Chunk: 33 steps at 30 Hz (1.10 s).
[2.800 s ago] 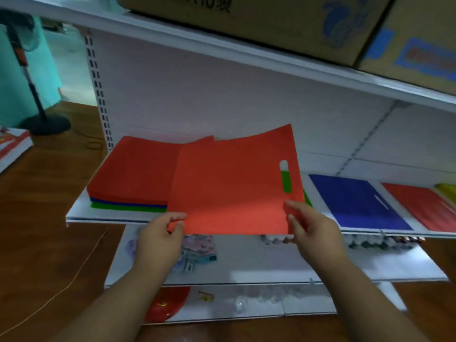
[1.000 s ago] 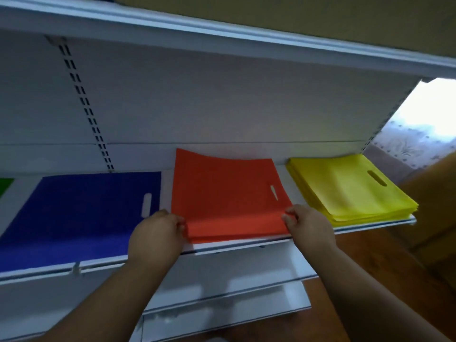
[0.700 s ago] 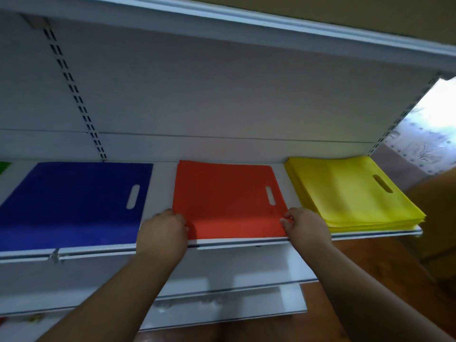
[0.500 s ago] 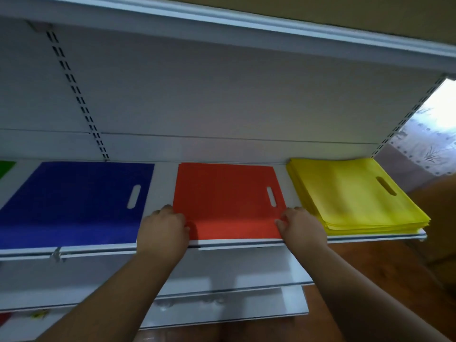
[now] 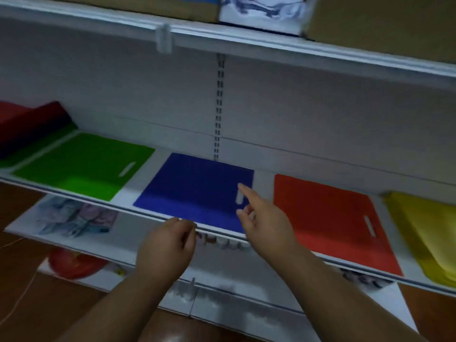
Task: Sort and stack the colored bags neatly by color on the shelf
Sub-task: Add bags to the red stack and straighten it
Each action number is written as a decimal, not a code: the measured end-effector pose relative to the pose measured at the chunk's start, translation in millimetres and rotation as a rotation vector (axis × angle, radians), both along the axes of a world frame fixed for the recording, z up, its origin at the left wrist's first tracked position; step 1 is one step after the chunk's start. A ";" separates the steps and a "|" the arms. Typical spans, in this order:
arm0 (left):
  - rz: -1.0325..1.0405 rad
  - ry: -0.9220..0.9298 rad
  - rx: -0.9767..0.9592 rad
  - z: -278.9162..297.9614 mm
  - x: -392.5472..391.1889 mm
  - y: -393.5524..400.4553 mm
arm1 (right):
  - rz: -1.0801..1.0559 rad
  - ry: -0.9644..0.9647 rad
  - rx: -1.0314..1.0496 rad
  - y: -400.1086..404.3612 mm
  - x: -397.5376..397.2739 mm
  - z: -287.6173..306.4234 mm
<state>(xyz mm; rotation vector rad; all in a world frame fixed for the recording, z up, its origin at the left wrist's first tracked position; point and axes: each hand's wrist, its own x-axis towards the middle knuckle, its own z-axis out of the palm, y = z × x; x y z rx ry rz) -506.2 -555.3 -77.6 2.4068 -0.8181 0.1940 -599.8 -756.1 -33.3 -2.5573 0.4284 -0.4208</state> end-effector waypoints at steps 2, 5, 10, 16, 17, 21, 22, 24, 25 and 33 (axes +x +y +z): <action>0.080 -0.021 -0.007 4.5 22.1 61.2 | 0.089 -0.028 0.029 54.8 37.3 3.3; 0.191 -0.022 0.011 13.6 52.3 152.5 | 0.183 -0.110 0.067 140.0 94.7 5.1; 0.365 -0.005 0.064 20.6 83.7 286.7 | 0.320 -0.130 0.070 265.4 172.6 5.4; 0.514 0.042 -0.001 22.8 137.4 369.5 | 0.464 -0.110 0.025 350.0 257.8 20.2; 0.527 0.057 -0.022 21.8 148.5 374.2 | 0.476 -0.096 0.020 357.4 272.7 19.7; 0.548 0.105 -0.070 22.1 196.4 388.9 | 0.494 -0.057 0.045 383.5 340.6 10.4; 0.560 0.105 -0.075 23.3 211.3 394.2 | 0.509 -0.037 0.044 389.8 359.0 9.7; 0.577 0.101 -0.088 29.0 239.9 407.8 | 0.538 0.027 0.064 403.3 396.9 12.7; 0.589 0.103 -0.099 33.6 252.1 415.0 | 0.545 0.063 0.089 409.7 414.8 15.8; 0.603 0.175 -0.167 29.6 337.0 458.4 | 0.443 0.322 0.008 455.7 522.6 17.5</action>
